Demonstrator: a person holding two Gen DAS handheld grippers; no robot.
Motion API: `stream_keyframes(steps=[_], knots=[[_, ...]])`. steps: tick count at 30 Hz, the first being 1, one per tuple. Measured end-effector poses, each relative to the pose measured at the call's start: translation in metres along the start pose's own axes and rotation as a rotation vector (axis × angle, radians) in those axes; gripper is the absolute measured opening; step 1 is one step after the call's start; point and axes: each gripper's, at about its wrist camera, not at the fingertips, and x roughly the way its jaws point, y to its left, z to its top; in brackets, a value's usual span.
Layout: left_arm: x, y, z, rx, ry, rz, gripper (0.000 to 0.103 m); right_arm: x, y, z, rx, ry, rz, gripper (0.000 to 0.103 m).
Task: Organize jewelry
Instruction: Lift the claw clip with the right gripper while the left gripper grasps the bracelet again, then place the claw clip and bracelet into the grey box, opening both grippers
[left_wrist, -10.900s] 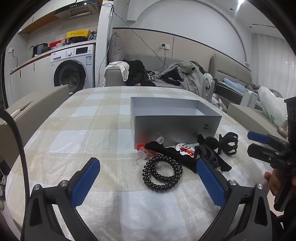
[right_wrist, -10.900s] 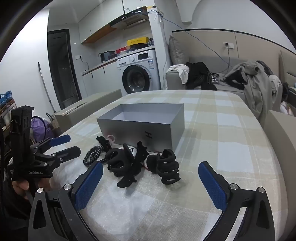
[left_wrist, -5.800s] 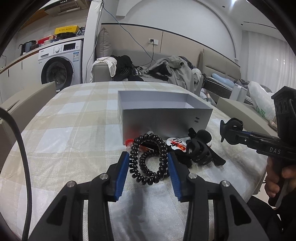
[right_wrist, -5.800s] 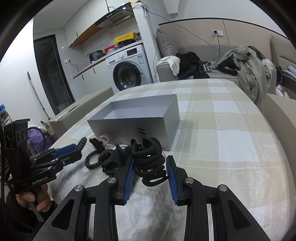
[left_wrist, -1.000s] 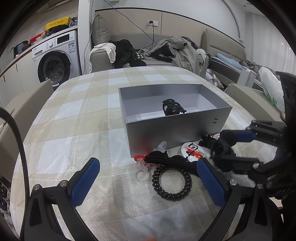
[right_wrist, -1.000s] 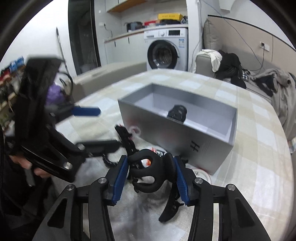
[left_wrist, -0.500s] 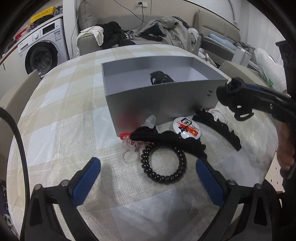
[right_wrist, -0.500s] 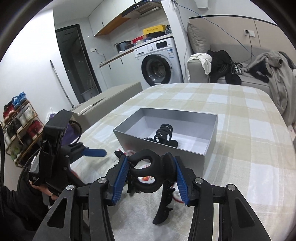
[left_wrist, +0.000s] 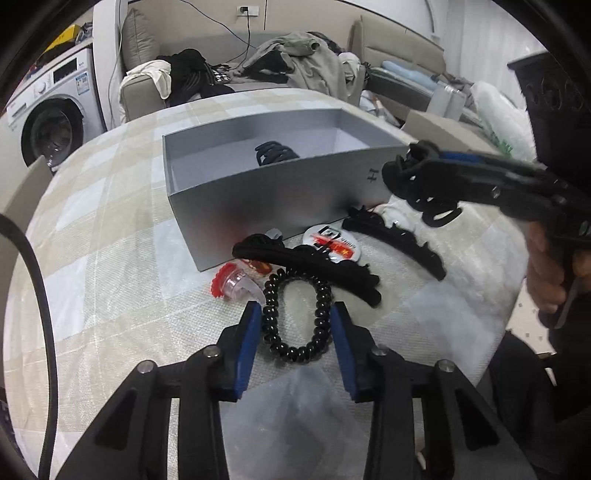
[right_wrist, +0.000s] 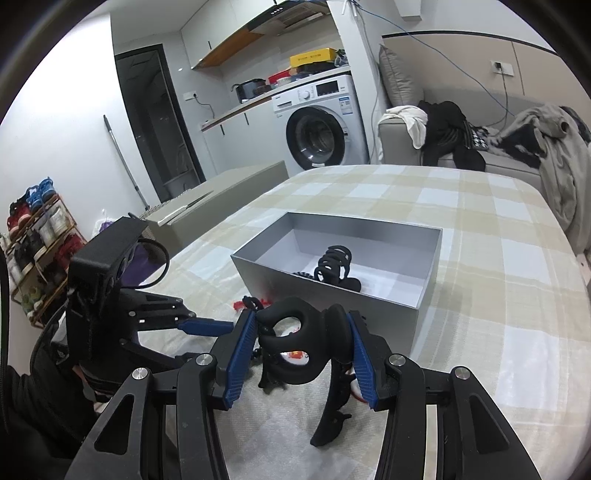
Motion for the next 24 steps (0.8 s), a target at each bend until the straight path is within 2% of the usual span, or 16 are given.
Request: stream_keyframes(steps=[3, 13, 20, 24], knots=[[-0.006, 0.0, 0.002, 0.003, -0.017, -0.034, 0.032, 0.0, 0.001, 0.0, -0.001, 0.0, 0.003, 0.048], [-0.021, 0.0, 0.008, 0.02, -0.044, -0.001, 0.032, 0.0, 0.002, -0.001, -0.006, -0.002, -0.001, 0.048], [-0.013, 0.001, 0.006, 0.038, 0.006, -0.003, 0.032, 0.001, 0.004, 0.0, -0.008, -0.001, -0.004, 0.048], [-0.017, 0.0, 0.007, 0.037, -0.009, -0.017, 0.032, 0.0, 0.003, 0.001, -0.006, -0.005, -0.004, 0.048]])
